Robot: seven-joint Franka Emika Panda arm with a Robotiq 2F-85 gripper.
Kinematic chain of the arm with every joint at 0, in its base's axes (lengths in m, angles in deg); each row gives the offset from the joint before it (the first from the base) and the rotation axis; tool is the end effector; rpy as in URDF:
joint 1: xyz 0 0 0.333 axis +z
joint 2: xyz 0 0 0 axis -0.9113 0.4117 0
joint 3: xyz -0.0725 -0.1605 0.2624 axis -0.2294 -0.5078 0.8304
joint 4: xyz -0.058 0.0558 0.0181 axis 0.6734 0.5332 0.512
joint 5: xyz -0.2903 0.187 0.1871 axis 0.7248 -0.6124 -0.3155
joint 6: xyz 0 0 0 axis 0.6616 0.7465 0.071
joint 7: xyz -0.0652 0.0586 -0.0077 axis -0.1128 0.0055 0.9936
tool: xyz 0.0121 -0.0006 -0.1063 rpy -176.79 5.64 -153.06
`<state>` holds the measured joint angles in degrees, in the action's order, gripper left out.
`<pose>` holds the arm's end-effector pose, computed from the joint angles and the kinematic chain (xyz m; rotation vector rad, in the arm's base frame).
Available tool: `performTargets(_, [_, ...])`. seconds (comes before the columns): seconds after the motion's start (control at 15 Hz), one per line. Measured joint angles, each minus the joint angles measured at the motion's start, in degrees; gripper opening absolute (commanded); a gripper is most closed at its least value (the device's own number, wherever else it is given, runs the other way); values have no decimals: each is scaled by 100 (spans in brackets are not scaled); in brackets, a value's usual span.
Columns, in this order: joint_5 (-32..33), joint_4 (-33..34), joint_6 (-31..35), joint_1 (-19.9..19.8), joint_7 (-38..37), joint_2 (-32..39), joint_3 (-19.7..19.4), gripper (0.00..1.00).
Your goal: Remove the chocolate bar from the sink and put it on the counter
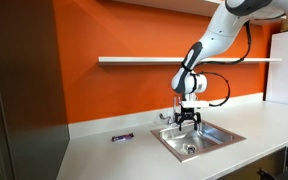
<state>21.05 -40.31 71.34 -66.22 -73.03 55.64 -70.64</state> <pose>0.5518 -0.0419 0.2099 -3.0565 0.3880 0.1990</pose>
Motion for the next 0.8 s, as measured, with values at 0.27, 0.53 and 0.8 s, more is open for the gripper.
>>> performTargets(0.27, [-55,213,194,-3,-59,428,0,100])
performTargets(0.53, [-108,406,426,-6,-168,853,0,100])
performTargets(0.8, [-212,588,594,-29,-248,1248,0,100])
